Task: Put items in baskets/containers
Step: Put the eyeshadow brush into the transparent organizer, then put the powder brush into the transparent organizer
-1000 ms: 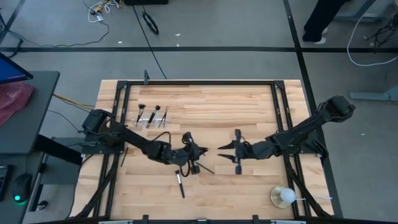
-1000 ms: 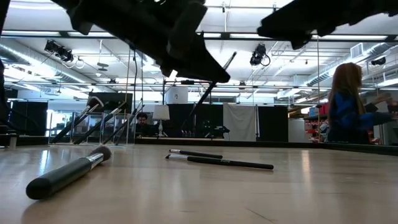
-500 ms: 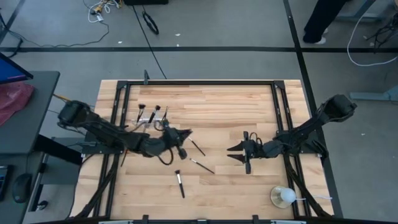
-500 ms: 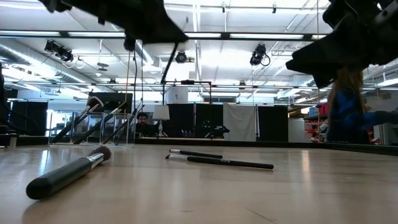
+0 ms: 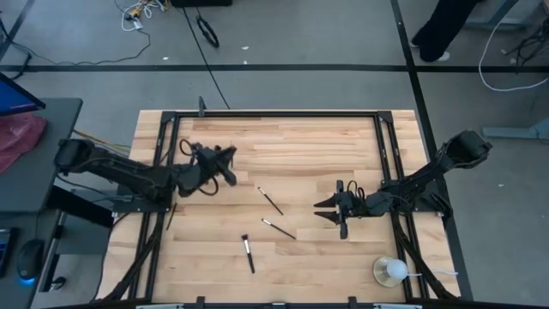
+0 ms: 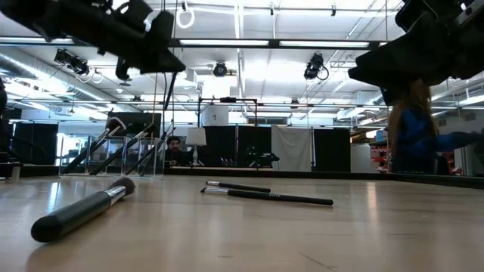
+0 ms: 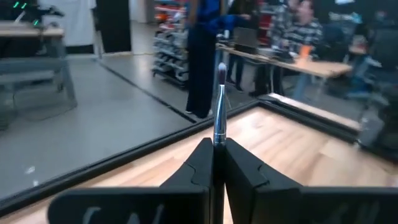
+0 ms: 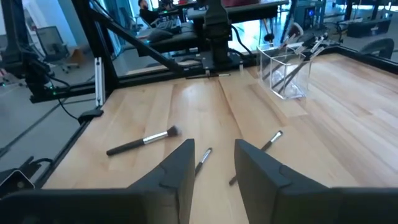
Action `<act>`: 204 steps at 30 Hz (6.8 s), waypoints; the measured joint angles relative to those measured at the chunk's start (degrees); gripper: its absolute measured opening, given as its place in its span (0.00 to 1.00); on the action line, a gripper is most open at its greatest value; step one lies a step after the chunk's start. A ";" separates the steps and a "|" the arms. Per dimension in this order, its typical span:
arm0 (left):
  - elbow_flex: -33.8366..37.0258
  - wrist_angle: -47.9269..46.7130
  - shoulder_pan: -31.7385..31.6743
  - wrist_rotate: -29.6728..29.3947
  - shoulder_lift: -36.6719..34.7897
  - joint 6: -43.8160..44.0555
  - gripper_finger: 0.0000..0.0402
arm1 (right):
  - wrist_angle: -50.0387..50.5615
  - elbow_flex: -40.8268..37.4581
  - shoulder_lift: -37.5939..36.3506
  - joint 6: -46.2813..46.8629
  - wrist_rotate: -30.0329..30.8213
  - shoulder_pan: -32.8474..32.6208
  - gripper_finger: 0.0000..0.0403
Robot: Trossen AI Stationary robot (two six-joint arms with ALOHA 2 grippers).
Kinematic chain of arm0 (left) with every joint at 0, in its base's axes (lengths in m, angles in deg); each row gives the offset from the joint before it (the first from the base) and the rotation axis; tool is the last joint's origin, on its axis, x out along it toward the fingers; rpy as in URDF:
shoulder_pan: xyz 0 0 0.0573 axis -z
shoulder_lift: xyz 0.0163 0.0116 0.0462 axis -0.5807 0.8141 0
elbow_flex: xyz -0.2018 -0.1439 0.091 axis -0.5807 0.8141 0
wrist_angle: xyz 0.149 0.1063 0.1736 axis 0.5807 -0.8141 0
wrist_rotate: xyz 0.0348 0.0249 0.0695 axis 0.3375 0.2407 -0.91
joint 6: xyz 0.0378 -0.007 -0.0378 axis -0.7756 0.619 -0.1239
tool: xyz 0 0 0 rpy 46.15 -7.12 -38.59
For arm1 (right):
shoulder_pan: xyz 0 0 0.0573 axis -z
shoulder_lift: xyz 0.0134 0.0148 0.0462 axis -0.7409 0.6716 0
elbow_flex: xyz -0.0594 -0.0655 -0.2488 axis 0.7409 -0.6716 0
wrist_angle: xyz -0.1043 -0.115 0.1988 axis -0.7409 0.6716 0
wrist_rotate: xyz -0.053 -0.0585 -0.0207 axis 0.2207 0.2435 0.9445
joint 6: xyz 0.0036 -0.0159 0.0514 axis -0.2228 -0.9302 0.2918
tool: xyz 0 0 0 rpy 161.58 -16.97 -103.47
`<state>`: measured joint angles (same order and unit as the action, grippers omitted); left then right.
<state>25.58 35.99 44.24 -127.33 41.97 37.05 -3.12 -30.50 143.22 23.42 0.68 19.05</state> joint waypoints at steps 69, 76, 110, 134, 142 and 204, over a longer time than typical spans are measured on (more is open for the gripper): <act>-13.57 -21.85 20.21 3.96 16.36 2.70 0.18 | -0.30 0.04 0.02 -1.07 0.04 0.07 0.28; -15.24 -25.97 21.82 11.81 21.93 37.01 0.24 | -0.28 0.04 0.02 -1.07 0.02 0.17 0.28; -38.27 -56.36 21.86 43.31 45.41 79.81 0.42 | 1.42 0.04 0.02 -1.12 0.02 1.47 0.28; -38.23 -73.58 18.98 33.07 47.56 69.36 0.35 | 2.29 0.04 0.02 -1.09 0.02 1.47 0.28; -38.01 -77.93 20.00 28.74 47.78 72.37 0.52 | 2.30 0.04 0.02 -1.09 0.03 1.47 0.28; -20.53 -6.76 8.26 -6.33 30.68 4.79 0.05 | 3.60 0.04 0.00 -1.07 0.02 1.47 0.28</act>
<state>5.05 29.23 52.50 -133.66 72.65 41.83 0.48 -30.45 143.22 22.35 0.71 20.52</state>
